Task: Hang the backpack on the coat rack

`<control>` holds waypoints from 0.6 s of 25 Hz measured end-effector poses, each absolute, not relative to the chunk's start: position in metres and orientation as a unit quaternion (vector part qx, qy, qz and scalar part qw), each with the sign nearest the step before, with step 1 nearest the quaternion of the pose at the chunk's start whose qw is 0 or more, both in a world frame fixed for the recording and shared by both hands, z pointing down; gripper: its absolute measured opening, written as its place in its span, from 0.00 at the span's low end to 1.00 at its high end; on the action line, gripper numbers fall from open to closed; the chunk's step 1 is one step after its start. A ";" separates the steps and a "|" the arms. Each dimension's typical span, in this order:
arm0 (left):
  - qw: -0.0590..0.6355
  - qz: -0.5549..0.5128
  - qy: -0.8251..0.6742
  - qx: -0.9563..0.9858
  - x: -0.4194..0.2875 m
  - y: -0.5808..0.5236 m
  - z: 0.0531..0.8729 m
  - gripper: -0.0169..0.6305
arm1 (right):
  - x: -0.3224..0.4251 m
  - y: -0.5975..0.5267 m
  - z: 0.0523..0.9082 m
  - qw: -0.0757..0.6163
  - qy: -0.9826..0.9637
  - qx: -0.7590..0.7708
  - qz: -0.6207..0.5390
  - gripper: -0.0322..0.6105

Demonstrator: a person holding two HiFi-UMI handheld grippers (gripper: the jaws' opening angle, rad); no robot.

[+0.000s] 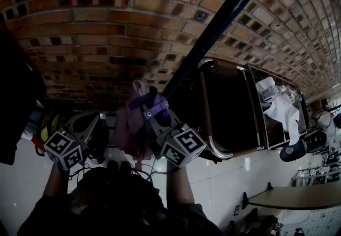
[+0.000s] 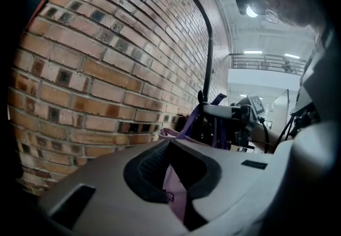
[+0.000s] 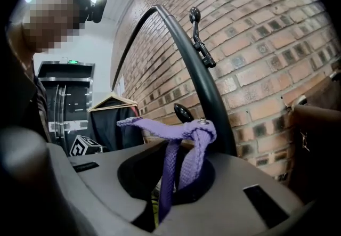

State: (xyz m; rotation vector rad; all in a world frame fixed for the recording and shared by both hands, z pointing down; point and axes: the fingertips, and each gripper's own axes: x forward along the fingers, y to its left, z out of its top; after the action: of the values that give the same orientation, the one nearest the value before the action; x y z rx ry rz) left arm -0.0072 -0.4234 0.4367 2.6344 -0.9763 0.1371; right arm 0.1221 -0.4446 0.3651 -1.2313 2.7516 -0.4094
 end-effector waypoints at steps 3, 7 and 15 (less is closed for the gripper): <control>0.169 0.052 -0.338 0.924 -0.006 -0.416 0.444 0.05 | 0.125 -0.447 0.373 0.044 0.896 -0.425 -0.119 0.06; 0.172 0.057 -0.337 0.924 -0.008 -0.407 0.449 0.05 | 0.126 -0.440 0.387 0.020 0.891 -0.440 -0.108 0.14; 0.173 0.063 -0.331 0.926 -0.013 -0.404 0.452 0.05 | 0.135 -0.405 0.409 -0.019 0.878 -0.465 -0.110 0.27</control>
State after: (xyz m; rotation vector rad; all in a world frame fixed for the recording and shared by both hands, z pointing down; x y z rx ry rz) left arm -0.0131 -0.4037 0.4519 2.6257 -0.9390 0.1779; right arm 0.1347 -0.4052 0.4093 -1.4777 2.7933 -0.3505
